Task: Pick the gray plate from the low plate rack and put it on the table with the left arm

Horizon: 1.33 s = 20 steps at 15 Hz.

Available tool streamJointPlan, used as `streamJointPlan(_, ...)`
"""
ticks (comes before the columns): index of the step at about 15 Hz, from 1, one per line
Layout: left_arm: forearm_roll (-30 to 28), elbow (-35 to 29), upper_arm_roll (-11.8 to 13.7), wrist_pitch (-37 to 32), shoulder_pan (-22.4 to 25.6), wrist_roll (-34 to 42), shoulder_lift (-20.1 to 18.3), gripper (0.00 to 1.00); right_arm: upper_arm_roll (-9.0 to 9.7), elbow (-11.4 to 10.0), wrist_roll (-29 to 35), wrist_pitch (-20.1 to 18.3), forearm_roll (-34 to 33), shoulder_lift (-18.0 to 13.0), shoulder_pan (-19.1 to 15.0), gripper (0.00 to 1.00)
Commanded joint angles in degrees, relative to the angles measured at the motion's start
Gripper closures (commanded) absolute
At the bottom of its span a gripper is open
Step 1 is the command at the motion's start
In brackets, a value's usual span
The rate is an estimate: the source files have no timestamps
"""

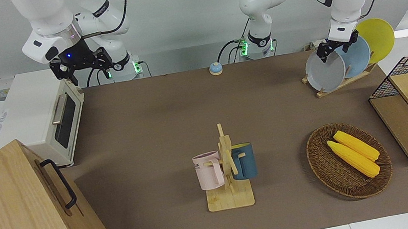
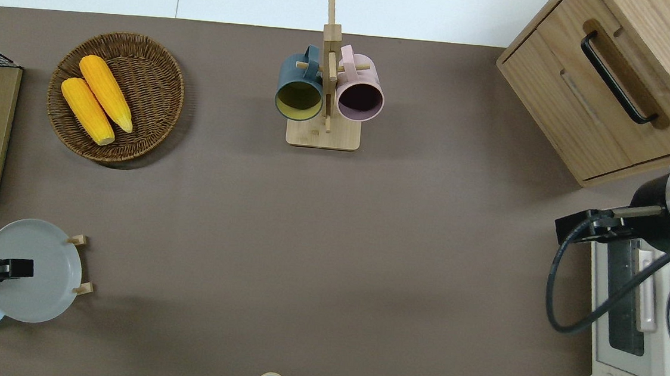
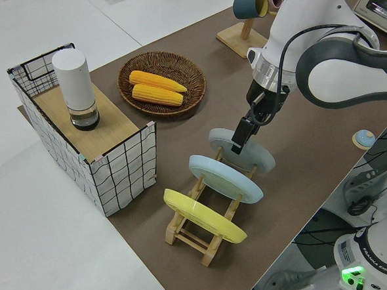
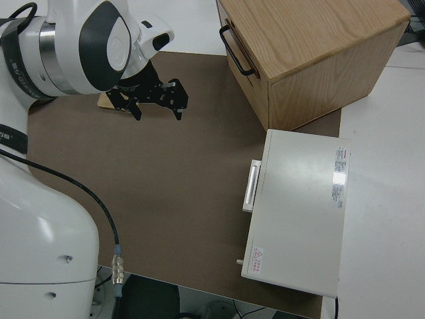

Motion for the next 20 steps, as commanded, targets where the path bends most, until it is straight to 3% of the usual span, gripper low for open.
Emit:
streamJointPlan(1, 1.3, -1.5, -0.4, 2.6, 1.3, -1.0, 0.1, 0.16, 1.15, 0.4, 0.7, -0.7, -0.4, -0.1, -1.4, 0.017)
streamJointPlan(3, 1.3, -1.5, -0.4, 3.3, 1.5, -1.1, 0.7, 0.49, 1.24, 0.4, 0.7, -0.7, -0.4, -0.1, -1.4, 0.017)
streamJointPlan(4, 1.4, -1.3, -0.4, 3.6, 1.5, -2.1, 0.9, 0.71, 1.24, 0.4, 0.7, -0.7, -0.4, -0.1, -1.4, 0.017)
streamJointPlan(6, 1.4, -1.1, -0.4, 3.6, 1.5, -2.2, 0.9, 0.93, 1.24, 0.4, 0.7, -0.7, -0.4, -0.1, -1.4, 0.017)
streamJointPlan(8, 1.4, -0.9, -0.5, 3.5, 1.5, -2.1, 0.9, 0.99, 1.24, 0.4, 0.7, -0.7, -0.4, -0.1, -1.4, 0.017)
streamJointPlan(14, 1.4, 0.4, -0.8, 2.1, 1.4, -1.8, 0.8, 1.0, 1.24, 0.4, 0.7, -0.7, -0.4, -0.1, -1.4, 0.017)
streamJointPlan(20, 1.3, 8.9, -1.1, -8.4, 0.3, -1.1, 0.8, 1.0, 1.24, 0.4, 0.7, -0.8, -0.4, -0.1, -1.4, 0.017)
